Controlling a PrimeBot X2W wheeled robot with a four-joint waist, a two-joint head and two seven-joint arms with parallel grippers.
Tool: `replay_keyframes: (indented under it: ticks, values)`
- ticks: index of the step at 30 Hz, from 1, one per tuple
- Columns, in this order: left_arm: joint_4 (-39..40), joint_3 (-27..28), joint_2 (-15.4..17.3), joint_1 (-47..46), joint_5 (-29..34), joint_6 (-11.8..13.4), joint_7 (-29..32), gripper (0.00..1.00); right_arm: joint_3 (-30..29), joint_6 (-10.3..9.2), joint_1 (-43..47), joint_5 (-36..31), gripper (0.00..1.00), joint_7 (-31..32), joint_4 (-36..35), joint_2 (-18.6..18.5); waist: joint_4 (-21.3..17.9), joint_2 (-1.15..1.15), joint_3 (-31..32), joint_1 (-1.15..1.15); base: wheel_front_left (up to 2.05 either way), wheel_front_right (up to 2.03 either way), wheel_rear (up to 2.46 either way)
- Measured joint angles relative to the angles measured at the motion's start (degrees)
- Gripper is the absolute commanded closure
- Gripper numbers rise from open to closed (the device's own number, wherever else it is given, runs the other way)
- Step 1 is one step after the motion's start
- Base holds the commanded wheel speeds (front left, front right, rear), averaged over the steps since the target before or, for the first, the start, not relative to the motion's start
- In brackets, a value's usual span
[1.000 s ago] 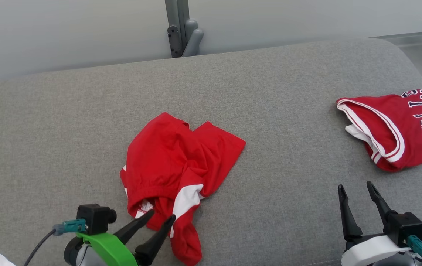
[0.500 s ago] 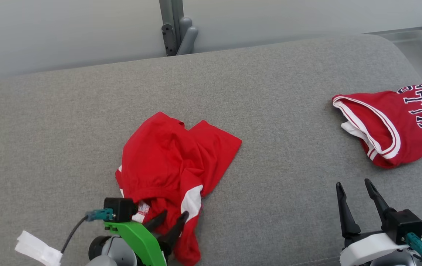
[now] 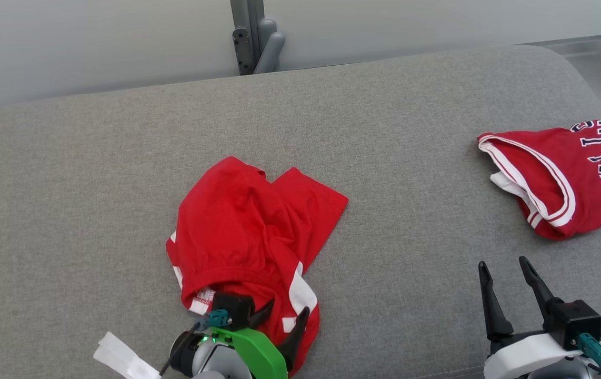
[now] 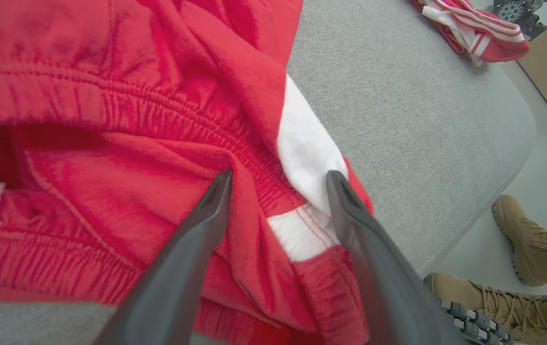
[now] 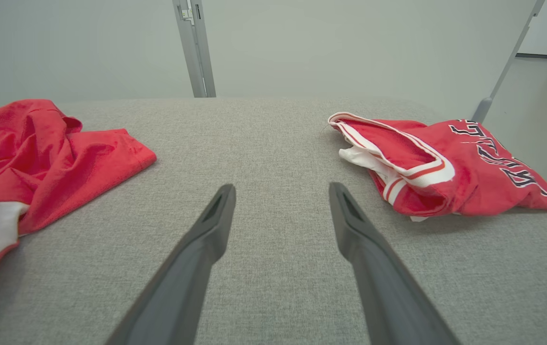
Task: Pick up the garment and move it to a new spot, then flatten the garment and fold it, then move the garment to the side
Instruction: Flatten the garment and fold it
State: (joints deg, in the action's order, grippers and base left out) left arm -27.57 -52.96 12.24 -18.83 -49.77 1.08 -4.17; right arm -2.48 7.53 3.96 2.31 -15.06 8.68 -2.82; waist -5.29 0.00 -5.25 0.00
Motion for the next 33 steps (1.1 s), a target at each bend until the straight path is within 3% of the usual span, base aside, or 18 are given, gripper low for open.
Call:
replay_keyframes:
  ticks: [7, 16, 25, 33]
  values:
    - [-0.2, -3.3, -0.5, 0.0, 7.0, 5.5, -4.1, 0.00, -0.4, 0.00, 0.2, -0.1, 0.00, 0.0, -0.3, 0.0, 0.3, 0.00, 0.0, 0.00, 0.00, 0.00, 0.00]
    - [7.1, -5.6, 0.1, 0.0, 11.5, 10.3, -5.1, 0.00, -0.2, 0.00, 0.4, -0.1, 0.00, 0.0, -0.3, 0.0, 1.0, 0.00, 0.1, 0.00, 0.00, 0.00, 0.00]
    - [9.9, -5.9, 2.3, 2.7, 7.3, 10.1, 1.0, 0.00, -0.1, 0.00, 0.4, -0.1, 0.00, 0.0, -0.2, 0.0, 1.1, 0.00, -0.1, 0.00, 0.00, 0.00, 0.00]
    - [11.5, -5.4, 4.7, 4.7, 6.3, 11.2, 2.3, 0.00, -0.4, 0.00, 0.4, -0.4, 0.00, 0.0, -0.2, 0.0, 1.2, 0.00, -0.3, 0.00, 0.00, 0.00, 0.00]
